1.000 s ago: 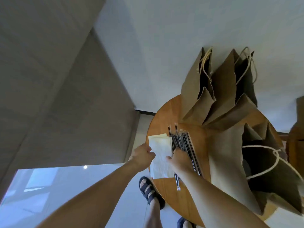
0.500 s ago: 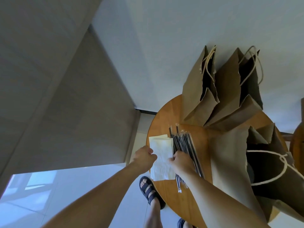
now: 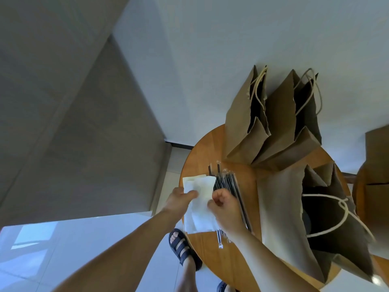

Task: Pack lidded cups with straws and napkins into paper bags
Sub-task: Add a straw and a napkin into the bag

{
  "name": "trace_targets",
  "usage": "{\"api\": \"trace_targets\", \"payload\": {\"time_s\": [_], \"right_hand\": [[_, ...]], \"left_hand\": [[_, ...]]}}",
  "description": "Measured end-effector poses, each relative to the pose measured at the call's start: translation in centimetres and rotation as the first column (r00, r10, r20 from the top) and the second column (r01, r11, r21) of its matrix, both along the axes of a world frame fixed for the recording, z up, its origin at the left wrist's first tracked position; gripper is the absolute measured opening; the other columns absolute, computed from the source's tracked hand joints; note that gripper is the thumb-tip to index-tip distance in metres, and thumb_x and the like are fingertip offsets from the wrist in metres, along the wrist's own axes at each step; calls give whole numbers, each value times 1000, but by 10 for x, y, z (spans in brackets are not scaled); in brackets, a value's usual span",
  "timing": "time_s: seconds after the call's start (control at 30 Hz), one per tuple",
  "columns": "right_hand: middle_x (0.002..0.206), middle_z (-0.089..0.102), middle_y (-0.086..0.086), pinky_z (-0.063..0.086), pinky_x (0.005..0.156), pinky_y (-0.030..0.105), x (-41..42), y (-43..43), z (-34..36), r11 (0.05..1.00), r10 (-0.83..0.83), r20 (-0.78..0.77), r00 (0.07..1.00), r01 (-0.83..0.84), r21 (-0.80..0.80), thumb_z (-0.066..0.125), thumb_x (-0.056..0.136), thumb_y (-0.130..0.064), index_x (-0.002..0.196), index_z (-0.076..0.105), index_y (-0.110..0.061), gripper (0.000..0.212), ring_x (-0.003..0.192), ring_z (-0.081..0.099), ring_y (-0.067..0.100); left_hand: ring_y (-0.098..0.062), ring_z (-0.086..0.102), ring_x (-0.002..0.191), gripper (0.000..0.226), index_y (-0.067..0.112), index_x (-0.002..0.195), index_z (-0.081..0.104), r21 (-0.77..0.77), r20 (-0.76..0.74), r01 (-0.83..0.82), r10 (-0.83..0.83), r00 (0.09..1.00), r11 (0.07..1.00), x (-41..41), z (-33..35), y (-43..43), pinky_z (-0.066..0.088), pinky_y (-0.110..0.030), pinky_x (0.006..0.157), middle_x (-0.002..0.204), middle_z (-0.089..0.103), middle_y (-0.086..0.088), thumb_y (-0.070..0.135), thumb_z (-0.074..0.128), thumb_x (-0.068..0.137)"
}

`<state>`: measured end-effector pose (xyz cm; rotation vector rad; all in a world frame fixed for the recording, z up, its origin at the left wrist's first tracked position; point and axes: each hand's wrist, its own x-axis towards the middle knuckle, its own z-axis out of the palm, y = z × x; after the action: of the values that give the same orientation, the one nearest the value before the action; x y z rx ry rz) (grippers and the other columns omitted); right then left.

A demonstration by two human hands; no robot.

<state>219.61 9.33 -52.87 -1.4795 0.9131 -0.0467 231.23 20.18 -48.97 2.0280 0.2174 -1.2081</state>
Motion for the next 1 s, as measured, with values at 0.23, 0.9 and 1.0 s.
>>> {"api": "trace_targets", "payload": {"time_s": [0.23, 0.9, 1.0], "right_hand": [[83, 69, -4, 54, 68, 33, -23, -19, -16, 965, -125, -116, 985, 94, -246, 58, 98, -27, 92, 65, -22, 10, 81, 67, 18], [75, 62, -16, 46, 64, 16, -24, -31, 4, 888, 41, -206, 978, -130, -440, 70, 90, -33, 90, 69, -26, 7, 73, 61, 5], [81, 64, -28, 48, 65, 10, -24, -27, 57, 906, 121, -23, 992, -120, -406, 73, 86, -38, 84, 62, -48, 15, 77, 63, -3]], "left_hand": [[-28, 67, 95, 5, 14, 93, 67, -105, -45, -205, 201, 979, 973, -6, -7, -10, 58, -46, 88, 101, 70, -9, 17, 66, 90], [-31, 61, 103, 30, 17, 125, 56, -145, 48, -154, 162, 986, 977, -7, 27, -31, 54, -48, 93, 113, 64, -8, 18, 52, 95], [-32, 64, 100, 32, 15, 122, 58, -258, 64, -163, 186, 981, 952, -10, 57, -45, 56, -48, 88, 108, 68, -10, 9, 49, 92]]}}
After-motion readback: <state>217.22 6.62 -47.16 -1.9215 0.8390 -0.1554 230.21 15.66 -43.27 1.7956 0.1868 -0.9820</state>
